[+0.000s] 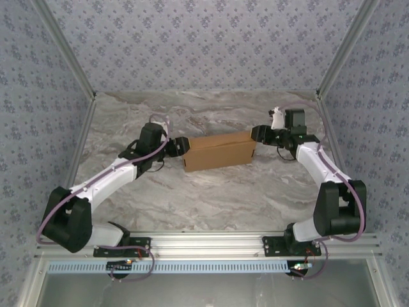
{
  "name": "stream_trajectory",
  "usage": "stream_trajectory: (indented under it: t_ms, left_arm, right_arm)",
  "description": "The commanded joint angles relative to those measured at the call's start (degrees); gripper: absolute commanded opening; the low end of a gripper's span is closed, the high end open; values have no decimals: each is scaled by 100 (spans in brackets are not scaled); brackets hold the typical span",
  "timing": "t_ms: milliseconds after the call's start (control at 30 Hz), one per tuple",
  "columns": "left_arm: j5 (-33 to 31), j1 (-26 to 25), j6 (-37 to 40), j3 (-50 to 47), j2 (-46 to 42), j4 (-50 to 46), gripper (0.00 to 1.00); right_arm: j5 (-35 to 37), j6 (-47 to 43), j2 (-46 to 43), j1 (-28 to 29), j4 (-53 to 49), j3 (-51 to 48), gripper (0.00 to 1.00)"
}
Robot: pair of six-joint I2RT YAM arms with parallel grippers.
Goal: Fold the paper box
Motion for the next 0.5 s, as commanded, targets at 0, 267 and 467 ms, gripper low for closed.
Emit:
stream_trajectory:
  t_ms: [0, 267, 467]
  left_arm:
    - [24, -24, -119, -499, 169, -549, 61]
    - [450, -21, -619, -860, 151, 209, 50]
    - [534, -27, -705, -774, 118, 291, 47]
  right_arm:
    - [-30, 190, 137, -42, -279, -672, 44]
    - [-435, 618, 83, -74, 461, -1220, 32]
    - [-529, 714, -151, -92, 347, -850, 40]
